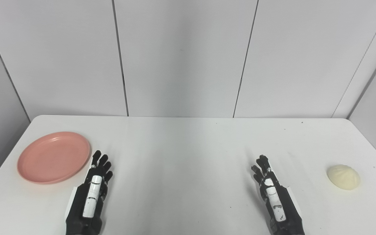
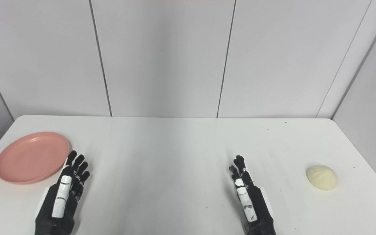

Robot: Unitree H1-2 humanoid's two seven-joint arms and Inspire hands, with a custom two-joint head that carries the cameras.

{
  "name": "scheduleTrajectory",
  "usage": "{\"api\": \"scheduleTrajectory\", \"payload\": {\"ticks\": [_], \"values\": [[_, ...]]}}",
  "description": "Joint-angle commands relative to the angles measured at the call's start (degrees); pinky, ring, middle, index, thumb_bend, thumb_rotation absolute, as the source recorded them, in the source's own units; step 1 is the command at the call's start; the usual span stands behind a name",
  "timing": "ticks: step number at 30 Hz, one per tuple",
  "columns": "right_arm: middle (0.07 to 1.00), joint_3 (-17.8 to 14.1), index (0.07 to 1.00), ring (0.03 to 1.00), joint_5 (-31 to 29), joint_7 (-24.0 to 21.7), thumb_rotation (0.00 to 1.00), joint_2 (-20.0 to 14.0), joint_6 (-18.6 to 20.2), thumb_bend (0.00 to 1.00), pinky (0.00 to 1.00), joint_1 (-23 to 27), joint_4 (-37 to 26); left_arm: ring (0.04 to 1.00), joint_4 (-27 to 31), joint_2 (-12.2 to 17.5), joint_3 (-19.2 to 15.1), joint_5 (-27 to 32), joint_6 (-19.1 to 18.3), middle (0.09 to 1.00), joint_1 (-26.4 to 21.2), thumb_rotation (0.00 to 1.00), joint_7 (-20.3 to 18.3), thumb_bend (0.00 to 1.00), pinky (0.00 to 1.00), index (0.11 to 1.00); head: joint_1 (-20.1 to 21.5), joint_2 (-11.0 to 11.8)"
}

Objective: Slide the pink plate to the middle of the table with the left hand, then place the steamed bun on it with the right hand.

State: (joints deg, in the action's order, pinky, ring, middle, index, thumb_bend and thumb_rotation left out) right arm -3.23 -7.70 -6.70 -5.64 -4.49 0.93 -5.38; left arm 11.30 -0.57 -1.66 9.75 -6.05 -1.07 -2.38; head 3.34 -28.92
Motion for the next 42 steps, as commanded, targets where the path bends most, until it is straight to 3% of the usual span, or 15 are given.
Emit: {"api": "scheduleTrajectory", "payload": {"ticks": [1,29,42], "values": [[0.989,0.11,0.982,0.957,-0.08,-0.04,0.91,0.18,-2.05,0.82,1.0,0.0,-0.36,1.0,1.92,0.42,-0.04,0.16,0.34,1.0,-1.31,0.82,-0.35,0.67,1.0,1.0,-0.04,-0.05],[0.986,0.05,0.98,0.951,-0.07,0.0,0.91,0.14,-1.95,0.82,0.99,-0.04,-0.44,1.0,2.33,0.47,0.1,0.21,-0.28,1.0,-1.29,0.82,-0.39,0.67,1.0,1.0,-0.11,0.02],[0.997,-1.32,0.991,0.968,-3.16,-1.83,0.91,-1.77,-3.6,0.81,1.0,-0.02,2.33,1.0,0.05,-1.66,1.71,-1.89,2.03,1.0,-1.34,0.8,0.16,0.61,1.0,1.0,-6.64,2.86]]}}
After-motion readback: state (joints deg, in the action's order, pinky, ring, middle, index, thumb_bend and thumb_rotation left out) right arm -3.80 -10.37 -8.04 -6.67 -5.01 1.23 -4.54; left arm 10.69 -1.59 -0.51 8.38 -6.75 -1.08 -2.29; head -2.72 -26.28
